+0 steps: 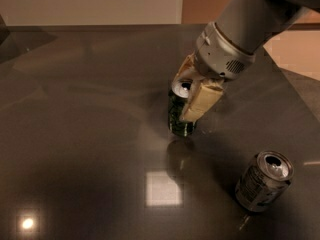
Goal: Move green can near 7up can
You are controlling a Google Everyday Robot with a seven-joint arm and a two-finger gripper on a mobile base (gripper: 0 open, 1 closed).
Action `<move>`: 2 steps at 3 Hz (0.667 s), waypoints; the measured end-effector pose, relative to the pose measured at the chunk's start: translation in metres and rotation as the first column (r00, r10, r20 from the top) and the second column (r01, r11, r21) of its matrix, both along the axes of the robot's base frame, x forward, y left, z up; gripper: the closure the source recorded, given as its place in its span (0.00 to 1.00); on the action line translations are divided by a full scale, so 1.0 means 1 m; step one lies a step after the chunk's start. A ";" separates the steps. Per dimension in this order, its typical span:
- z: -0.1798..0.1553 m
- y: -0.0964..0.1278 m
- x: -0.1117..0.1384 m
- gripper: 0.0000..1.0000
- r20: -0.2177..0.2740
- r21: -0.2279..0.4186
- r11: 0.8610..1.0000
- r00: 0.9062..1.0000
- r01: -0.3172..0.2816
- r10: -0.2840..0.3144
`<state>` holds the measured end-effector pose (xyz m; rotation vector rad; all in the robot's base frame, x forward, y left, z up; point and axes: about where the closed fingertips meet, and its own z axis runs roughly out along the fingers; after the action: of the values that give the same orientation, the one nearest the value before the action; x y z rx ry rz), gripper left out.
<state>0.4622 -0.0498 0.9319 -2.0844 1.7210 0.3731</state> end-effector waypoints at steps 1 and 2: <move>0.005 -0.030 -0.005 1.00 -0.001 0.011 1.000 1.000 -0.026 0.026; 0.003 -0.057 -0.014 1.00 -0.031 0.028 0.999 0.999 -0.028 0.029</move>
Offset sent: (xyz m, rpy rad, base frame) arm -0.0272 -0.0930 -0.0003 0.0437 0.0872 0.0317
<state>0.4486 -0.1065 0.9350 -2.0954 1.6962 0.4386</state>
